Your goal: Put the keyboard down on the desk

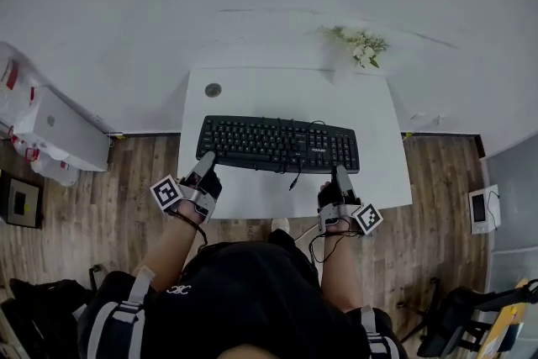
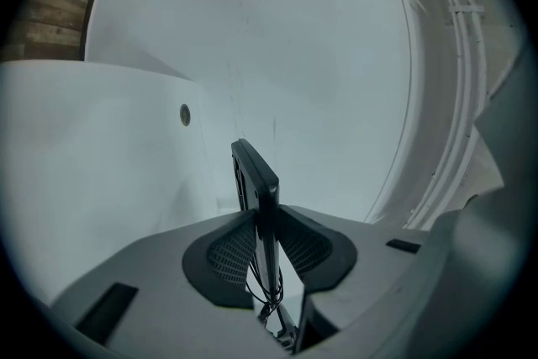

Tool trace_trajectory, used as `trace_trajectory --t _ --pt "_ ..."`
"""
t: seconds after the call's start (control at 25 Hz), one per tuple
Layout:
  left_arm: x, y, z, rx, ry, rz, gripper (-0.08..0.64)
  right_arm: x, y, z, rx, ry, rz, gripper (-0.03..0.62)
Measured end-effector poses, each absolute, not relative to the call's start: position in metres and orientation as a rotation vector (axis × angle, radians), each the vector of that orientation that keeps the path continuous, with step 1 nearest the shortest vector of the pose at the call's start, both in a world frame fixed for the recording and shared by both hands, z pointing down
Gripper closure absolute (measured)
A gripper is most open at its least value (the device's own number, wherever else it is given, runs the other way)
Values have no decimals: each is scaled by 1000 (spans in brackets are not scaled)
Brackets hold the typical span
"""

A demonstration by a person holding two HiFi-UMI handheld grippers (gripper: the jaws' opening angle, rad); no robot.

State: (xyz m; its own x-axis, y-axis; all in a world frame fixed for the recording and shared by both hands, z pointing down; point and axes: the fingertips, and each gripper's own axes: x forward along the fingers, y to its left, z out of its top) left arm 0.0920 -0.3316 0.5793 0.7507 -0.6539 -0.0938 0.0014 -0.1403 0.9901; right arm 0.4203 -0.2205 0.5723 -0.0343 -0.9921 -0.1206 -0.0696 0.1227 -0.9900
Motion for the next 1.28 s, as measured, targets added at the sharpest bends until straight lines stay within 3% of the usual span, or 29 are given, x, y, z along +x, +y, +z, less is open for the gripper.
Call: trace_trajectory --t 1.28 --pt "167 -379 696 1416 -804 -549 468 508 -307 711 -1231 1262 -1511 509"
